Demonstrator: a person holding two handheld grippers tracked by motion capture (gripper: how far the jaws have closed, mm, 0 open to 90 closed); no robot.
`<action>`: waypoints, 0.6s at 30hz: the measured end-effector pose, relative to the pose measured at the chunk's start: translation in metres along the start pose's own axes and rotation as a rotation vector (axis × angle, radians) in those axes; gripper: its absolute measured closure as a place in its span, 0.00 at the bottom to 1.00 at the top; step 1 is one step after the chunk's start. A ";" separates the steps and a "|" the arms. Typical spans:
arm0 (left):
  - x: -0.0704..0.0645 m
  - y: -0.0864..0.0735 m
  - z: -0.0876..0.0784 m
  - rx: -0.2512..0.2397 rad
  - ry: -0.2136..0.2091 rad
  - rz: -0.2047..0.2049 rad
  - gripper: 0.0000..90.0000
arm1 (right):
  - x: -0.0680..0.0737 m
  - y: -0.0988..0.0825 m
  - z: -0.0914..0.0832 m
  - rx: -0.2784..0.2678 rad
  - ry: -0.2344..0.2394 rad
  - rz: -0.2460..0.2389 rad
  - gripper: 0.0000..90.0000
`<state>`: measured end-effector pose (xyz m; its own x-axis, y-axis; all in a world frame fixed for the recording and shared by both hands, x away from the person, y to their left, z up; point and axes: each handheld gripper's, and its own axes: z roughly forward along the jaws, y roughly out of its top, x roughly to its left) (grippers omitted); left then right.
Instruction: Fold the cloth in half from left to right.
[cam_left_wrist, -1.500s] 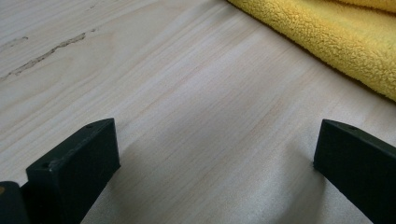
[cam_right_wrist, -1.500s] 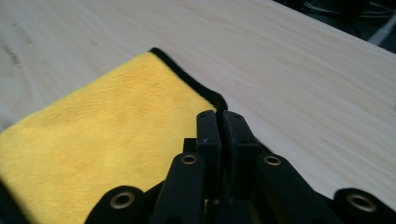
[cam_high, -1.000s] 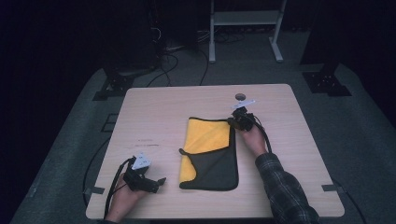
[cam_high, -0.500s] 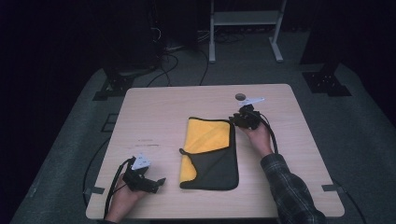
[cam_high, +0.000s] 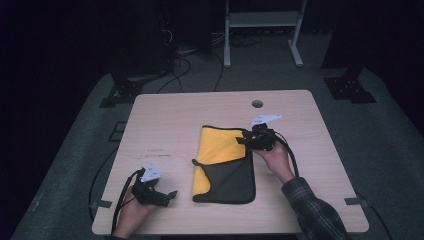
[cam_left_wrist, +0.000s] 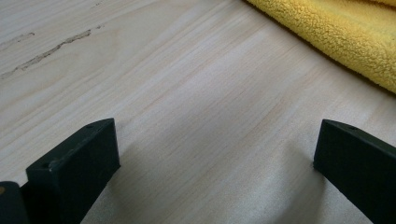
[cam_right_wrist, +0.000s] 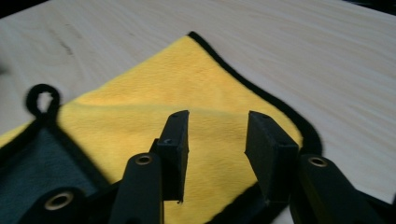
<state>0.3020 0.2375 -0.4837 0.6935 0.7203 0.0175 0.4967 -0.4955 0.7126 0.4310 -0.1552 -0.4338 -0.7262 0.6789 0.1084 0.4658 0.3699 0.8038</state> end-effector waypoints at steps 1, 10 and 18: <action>0.000 0.000 0.000 0.000 0.000 0.000 0.00 | 0.004 0.000 0.000 0.001 0.014 -0.003 0.63; 0.000 0.000 0.000 0.000 0.000 0.000 0.00 | 0.045 0.003 0.015 0.020 0.133 -0.052 0.60; 0.000 0.000 0.000 0.000 0.000 0.001 0.00 | 0.081 0.014 0.040 0.028 0.232 -0.096 0.50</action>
<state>0.3020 0.2375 -0.4836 0.6936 0.7201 0.0184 0.4963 -0.4962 0.7124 0.3987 -0.0702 -0.4373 -0.8629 0.4774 0.1659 0.4005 0.4456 0.8006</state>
